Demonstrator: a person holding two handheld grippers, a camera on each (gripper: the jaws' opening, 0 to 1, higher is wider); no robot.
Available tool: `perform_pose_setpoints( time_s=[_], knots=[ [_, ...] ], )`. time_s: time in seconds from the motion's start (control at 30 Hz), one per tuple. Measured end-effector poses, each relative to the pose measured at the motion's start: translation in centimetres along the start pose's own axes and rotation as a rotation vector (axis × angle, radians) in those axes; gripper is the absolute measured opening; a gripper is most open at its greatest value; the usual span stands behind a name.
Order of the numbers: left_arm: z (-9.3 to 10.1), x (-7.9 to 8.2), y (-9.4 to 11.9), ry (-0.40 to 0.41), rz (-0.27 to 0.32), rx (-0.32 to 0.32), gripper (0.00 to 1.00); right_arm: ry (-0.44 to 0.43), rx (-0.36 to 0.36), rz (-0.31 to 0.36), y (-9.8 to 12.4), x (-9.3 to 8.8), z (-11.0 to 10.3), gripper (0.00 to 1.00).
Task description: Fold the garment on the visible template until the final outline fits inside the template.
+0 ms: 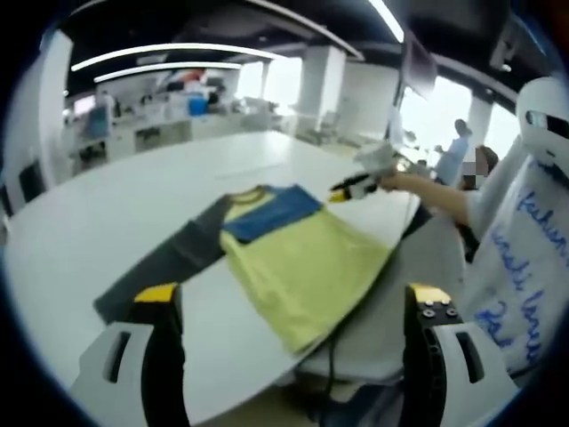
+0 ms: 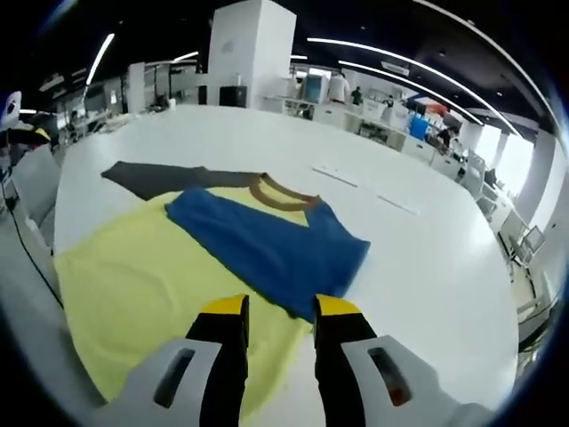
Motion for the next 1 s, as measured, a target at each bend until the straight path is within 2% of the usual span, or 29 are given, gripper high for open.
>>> perform_pose_setpoints(
  time_s=[0.1,0.23,0.4,0.6,0.9,1.0],
  knots=[
    [0.0,-0.1,0.1,-0.005,0.01,0.009,0.99,0.008,0.018,0.011,0.4,0.7,-1.7,0.37],
    [0.0,-0.2,0.2,-0.002,0.018,0.003,0.99,0.027,0.037,0.01,0.7,1.3,-2.8,0.47],
    [-0.3,-0.2,0.5,0.002,0.035,-0.001,0.99,0.035,0.08,0.021,1.2,2.2,-5.6,0.62],
    [-0.7,-0.4,0.4,0.018,0.057,-0.009,0.99,0.048,0.112,0.015,1.7,2.9,-7.1,0.74],
    [-0.6,-0.8,-0.8,0.008,0.046,-0.077,0.99,0.06,0.143,0.02,3.2,3.3,-11.1,1.0],
    [-0.6,-0.7,-0.9,-0.003,0.047,-0.099,0.99,0.059,0.138,0.024,3.6,3.2,-11.6,1.0]
  ],
)
Point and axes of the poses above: the point that each gripper's makers call its tool centre point, and the gripper's own axes: y roughly backward along the fingers, z roughly to its right, x roughly out of its top, the point moved 8 cm from there along y, roughly backward along the fingers, and after that the axes turned 13 degrees about x, right-handed, at the moved point
